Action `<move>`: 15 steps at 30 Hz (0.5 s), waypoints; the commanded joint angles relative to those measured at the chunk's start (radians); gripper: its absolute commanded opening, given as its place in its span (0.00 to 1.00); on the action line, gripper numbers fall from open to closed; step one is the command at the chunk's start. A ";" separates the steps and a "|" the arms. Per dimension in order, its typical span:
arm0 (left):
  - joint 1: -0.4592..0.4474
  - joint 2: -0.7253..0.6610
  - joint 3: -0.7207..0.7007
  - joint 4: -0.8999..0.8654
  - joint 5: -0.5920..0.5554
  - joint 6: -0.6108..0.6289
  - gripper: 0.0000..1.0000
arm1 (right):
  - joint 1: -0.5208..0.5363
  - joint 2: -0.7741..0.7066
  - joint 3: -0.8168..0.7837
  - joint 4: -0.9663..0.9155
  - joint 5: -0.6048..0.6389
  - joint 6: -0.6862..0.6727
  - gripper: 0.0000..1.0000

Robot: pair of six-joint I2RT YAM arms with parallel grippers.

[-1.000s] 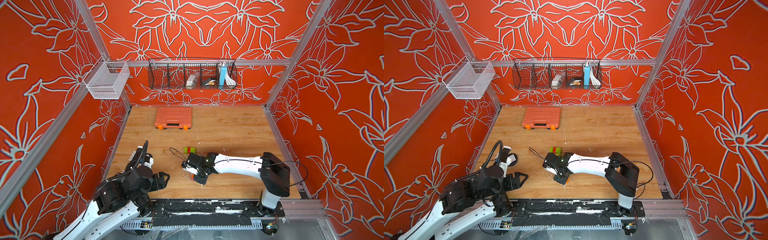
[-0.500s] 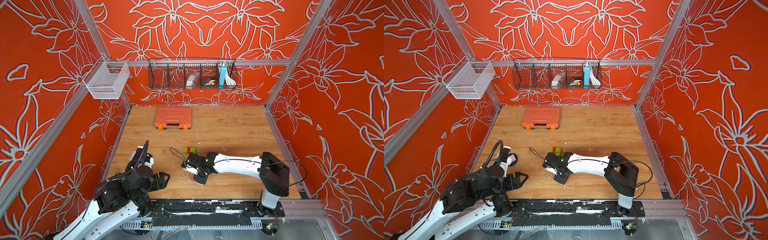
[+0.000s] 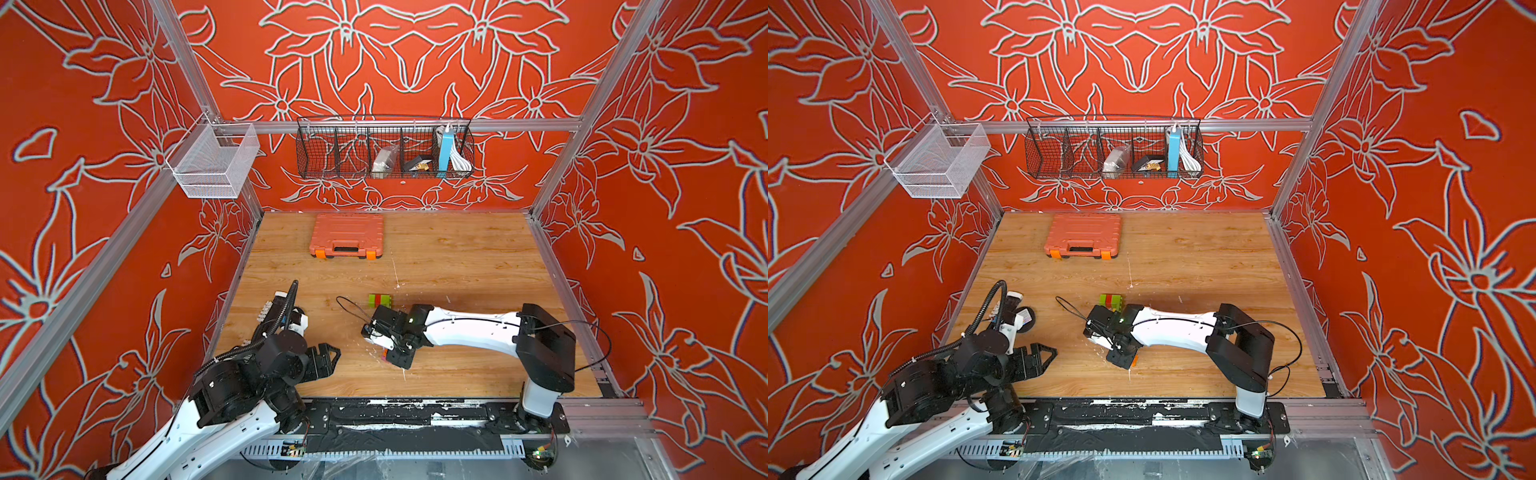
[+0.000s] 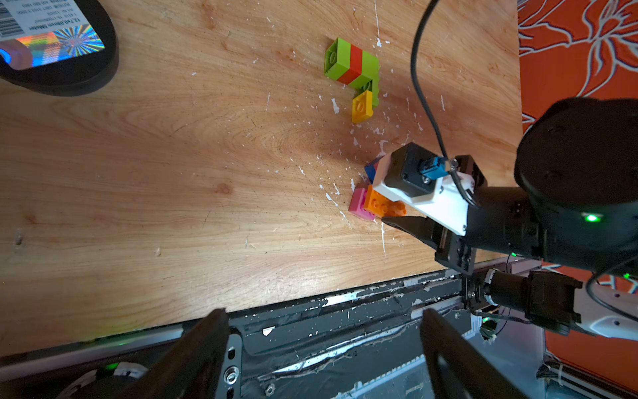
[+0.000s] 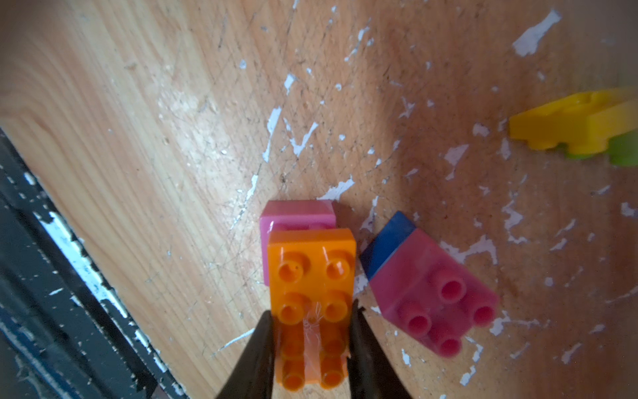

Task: Assemble the letter r with lego
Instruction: Assemble the lego brick with the lego brick.

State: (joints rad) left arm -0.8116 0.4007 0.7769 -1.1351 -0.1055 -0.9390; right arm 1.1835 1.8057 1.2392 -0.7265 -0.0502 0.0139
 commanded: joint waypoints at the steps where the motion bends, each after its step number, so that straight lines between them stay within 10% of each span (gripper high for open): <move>1: 0.005 0.007 -0.006 0.007 0.003 0.011 0.87 | 0.007 0.030 0.022 -0.050 0.013 -0.011 0.00; 15: 0.005 0.001 -0.007 0.008 0.003 0.011 0.87 | 0.011 0.078 0.055 -0.111 0.000 -0.027 0.00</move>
State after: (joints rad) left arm -0.8116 0.4007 0.7769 -1.1351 -0.1024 -0.9390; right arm 1.1854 1.8446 1.2873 -0.7708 -0.0528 0.0059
